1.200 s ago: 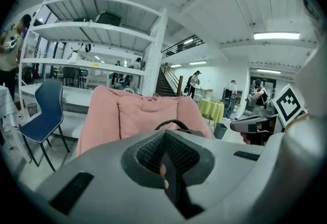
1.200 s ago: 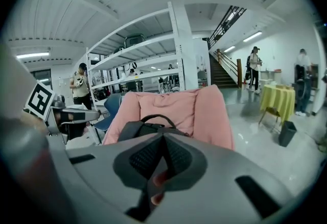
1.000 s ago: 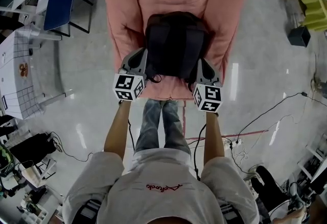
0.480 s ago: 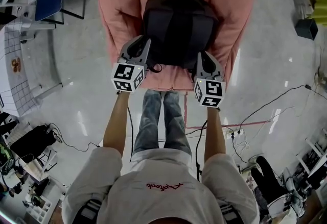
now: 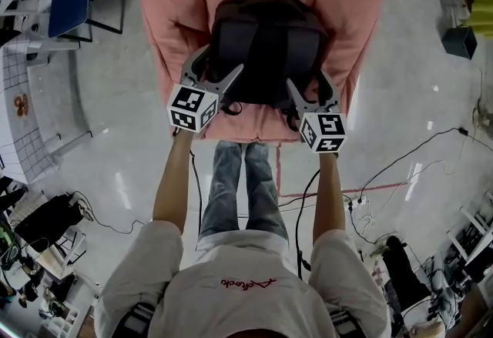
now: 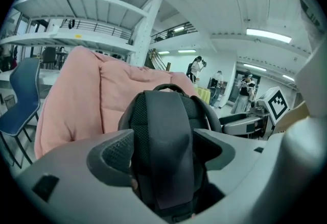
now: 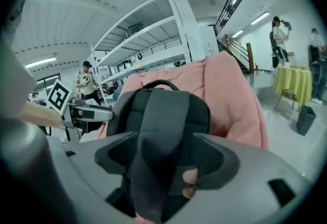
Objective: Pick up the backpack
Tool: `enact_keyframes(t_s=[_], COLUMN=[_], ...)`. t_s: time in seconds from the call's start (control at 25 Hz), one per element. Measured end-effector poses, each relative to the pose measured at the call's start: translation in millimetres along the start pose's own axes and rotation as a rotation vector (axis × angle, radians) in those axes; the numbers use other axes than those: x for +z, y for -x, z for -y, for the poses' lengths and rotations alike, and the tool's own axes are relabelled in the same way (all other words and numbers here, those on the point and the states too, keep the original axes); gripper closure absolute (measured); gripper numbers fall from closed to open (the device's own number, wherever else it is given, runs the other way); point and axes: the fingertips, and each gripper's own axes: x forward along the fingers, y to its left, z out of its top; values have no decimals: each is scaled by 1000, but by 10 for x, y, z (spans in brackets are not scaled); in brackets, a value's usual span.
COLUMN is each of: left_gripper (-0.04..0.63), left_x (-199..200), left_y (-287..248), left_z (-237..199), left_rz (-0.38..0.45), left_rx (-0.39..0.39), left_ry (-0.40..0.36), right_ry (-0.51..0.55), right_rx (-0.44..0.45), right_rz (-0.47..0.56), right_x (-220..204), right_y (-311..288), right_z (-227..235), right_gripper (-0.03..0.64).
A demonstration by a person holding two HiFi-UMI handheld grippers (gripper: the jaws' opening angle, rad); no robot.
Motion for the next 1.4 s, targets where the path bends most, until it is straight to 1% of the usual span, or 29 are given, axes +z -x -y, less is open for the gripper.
enact_keyframes(t_s=[0.16, 0.4, 0.52, 0.64, 0.72, 0.76, 0.84, 0.92, 1.08, 1.12, 1.16, 1.2, 1.32, 1.36, 1.4], left_gripper=[229, 229, 229, 232, 241, 248, 252, 252, 254, 281, 331, 333, 355, 361, 368], left_x=[-9, -11, 9, -3, 2, 6, 12, 20, 32, 28, 31, 45, 144, 160, 153], left_y=[-163, -318, -309, -273, -244, -228, -198, -165, -140, -144, -155, -170, -195, -215, -249], left_z=[64, 32, 11, 30, 66, 90, 139, 184, 330, 388, 436, 465, 519, 552, 590], left_rz=[-35, -42, -40, -42, -48, -51, -53, -50, -47, -48, -45, -35, 9, 11, 0], left_rx=[-31, -18, -17, -31, -51, -63, -91, -125, -216, -238, -254, -265, -313, -327, -335], left_ry=[-46, -61, -74, -90, -104, -108, -103, -84, -58, -56, -51, -40, 36, 36, 13], right_ry=[2, 17, 49, 83, 87, 85, 73, 46, -21, -27, -25, -21, -37, -41, -38], right_rx=[28, 58, 78, 107, 134, 152, 193, 248, 392, 424, 447, 464, 503, 520, 533], right_rz=[3, -21, -35, -50, -56, -58, -61, -58, -61, -71, -84, -99, -136, -152, -166], right_x=[31, 20, 21, 2, 6, 11, 19, 42, 119, 125, 123, 115, 53, 12, -25], right_y=[-135, -316, -367, -368, -327, -304, -262, -230, -210, -216, -235, -266, -354, -366, -377], right_z=[46, 88, 42, -30, -65, -92, -161, -257, -462, -508, -549, -584, -667, -694, -722], right_gripper=[272, 272, 273, 275, 296, 321, 335, 339, 345, 345, 345, 346, 359, 372, 380])
